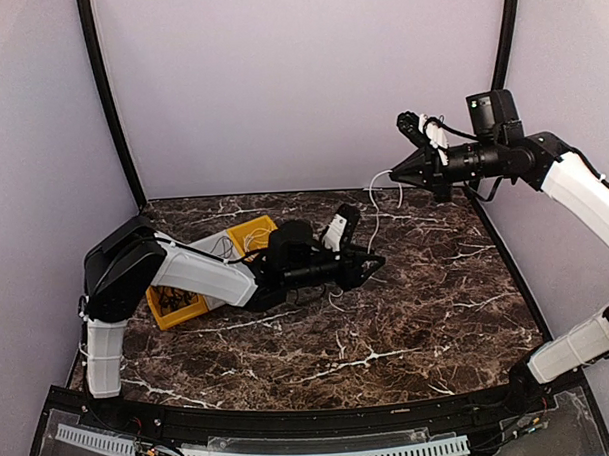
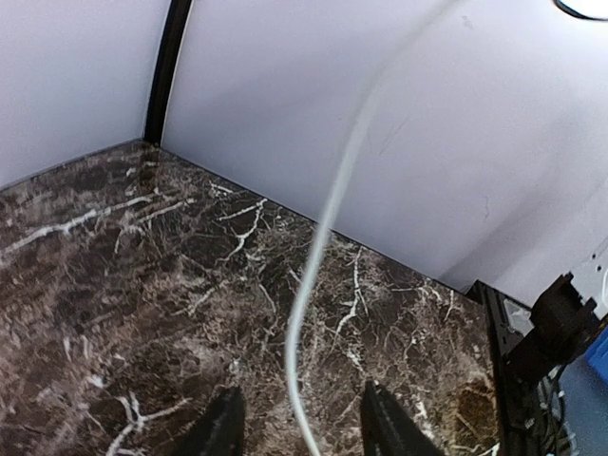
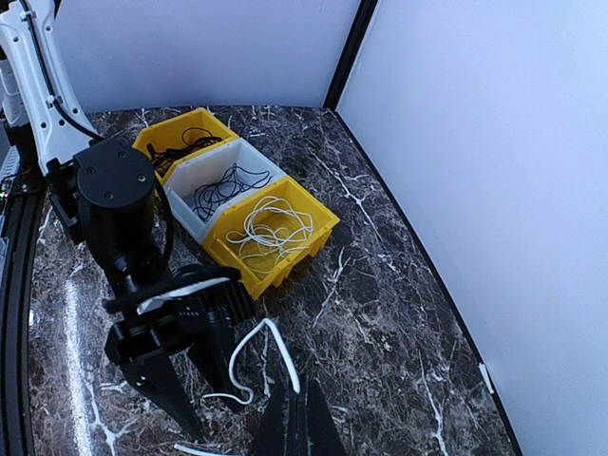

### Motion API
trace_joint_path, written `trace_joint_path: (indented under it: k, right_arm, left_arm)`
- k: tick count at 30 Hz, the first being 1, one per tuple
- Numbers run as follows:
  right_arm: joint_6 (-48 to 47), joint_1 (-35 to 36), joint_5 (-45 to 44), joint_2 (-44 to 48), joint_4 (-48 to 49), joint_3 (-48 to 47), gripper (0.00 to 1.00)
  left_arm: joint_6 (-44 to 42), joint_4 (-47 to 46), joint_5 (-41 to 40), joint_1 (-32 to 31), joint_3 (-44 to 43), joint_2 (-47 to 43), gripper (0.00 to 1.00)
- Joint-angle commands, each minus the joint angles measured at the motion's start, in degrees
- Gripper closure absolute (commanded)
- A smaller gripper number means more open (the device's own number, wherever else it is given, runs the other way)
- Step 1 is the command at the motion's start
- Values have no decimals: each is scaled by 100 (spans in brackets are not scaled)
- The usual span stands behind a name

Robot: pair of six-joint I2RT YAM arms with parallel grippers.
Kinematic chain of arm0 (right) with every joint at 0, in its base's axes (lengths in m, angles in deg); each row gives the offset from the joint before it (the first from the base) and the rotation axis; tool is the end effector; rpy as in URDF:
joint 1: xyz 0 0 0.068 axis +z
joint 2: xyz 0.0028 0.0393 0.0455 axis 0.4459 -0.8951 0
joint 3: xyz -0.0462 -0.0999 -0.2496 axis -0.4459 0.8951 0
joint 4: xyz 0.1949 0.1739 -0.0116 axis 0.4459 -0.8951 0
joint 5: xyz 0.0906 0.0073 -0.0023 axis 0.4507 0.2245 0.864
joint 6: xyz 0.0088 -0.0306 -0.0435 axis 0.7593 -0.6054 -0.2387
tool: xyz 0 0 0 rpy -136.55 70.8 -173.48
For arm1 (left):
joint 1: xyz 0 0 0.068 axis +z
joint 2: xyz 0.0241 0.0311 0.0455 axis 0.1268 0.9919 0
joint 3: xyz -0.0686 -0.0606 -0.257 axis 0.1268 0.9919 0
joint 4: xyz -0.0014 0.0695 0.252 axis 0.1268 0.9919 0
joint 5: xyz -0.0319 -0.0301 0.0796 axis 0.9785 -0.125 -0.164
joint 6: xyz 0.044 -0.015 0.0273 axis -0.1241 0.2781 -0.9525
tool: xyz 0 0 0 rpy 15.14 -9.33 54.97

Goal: Untangle the cables

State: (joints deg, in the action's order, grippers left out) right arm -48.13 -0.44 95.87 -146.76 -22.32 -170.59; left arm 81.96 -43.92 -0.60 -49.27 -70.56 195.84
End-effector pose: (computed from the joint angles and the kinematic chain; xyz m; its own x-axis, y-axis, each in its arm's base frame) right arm 0.2437 0.1413 0.4108 0.0995 -0.4721 -0.8759 -0.9087 0.3155 -0.2733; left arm 0.2506 -0.3957 0.2056 -0.2872 -0.0851 -0.9541 0.9010 0.3140 -0.2992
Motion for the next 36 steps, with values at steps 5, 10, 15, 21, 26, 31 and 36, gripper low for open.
trace_joint_path:
  k: [5,10,15,21,26,31,36]
  right_arm:
    - [-62,58,45,47,65,-7,100]
    - [-72,59,-50,26,116,44,100]
    - [-50,59,-13,7,133,52,100]
    - [-42,53,-3,12,108,21,100]
    - [-22,52,2,31,107,30,100]
    - [-19,59,-11,52,108,21,100]
    - [-24,59,-19,81,109,42,100]
  left_arm:
    - [46,113,205,-40,-254,131,72]
    - [180,-127,247,-40,38,20,83]
    - [180,-160,152,-34,101,-28,85]
    - [186,-197,111,-42,67,-17,58]
    - [159,-238,188,-38,-67,62,65]
    - [129,-218,276,-32,-226,153,69]
    - [122,-342,640,-32,-189,171,67]
